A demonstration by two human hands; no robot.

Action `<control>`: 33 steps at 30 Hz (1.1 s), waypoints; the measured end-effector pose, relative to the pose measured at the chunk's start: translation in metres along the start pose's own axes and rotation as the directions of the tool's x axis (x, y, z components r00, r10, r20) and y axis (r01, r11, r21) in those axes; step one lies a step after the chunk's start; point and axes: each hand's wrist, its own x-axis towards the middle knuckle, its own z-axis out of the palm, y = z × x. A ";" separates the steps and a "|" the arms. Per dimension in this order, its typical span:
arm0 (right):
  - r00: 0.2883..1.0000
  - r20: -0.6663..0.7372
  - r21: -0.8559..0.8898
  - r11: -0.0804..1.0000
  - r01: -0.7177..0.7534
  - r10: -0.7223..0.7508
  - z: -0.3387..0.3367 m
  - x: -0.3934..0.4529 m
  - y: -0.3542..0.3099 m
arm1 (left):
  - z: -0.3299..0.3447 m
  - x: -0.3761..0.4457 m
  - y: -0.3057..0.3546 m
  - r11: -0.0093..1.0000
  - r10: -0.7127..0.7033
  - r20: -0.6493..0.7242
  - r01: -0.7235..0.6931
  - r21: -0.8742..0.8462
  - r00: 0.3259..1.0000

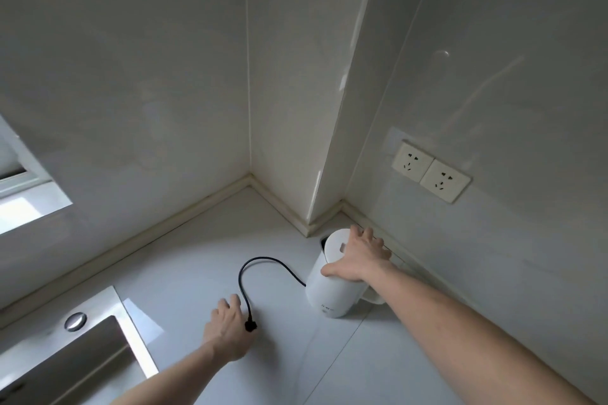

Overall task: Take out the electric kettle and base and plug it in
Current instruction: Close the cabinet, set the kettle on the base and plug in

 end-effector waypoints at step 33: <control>0.986 -0.041 0.059 0.985 -0.161 0.164 -0.025 0.021 0.113 | -0.120 0.049 0.211 0.583 0.376 -0.486 -0.609 -0.538 0.789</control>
